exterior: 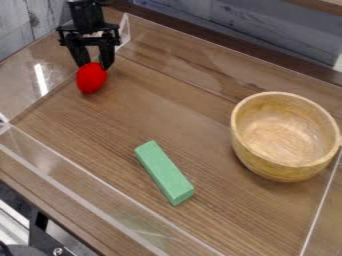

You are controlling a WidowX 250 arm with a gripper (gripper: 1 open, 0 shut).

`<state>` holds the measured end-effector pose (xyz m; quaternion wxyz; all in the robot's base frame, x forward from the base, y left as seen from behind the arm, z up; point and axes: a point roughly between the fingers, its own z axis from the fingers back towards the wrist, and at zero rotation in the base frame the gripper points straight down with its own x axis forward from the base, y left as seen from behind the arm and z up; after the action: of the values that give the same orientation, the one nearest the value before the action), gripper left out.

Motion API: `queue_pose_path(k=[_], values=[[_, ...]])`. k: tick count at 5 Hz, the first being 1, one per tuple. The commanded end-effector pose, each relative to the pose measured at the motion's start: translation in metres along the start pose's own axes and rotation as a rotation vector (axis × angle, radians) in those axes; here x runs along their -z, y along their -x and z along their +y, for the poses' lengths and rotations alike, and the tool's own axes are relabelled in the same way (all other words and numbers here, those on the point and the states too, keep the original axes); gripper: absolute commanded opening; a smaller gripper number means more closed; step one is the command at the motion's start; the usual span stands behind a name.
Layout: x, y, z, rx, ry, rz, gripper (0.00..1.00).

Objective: Move the red object to the right side of the table

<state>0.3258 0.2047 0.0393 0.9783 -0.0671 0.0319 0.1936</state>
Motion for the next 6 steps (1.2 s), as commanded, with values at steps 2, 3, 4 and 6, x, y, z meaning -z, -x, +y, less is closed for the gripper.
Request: queue_pose_path(k=[2, 3, 4, 6], values=[[-0.04, -0.001, -0.038, 0.06, 0.002, -0.09, 0.0], [-0.047, 0.003, -0.073, 0.174, 0.012, -0.095, 0.0], [-0.05, 0.002, -0.11, 0.328, 0.02, -0.088, 0.0], [-0.039, 0.012, -0.16, 0.498, 0.024, -0.072, 0.0]])
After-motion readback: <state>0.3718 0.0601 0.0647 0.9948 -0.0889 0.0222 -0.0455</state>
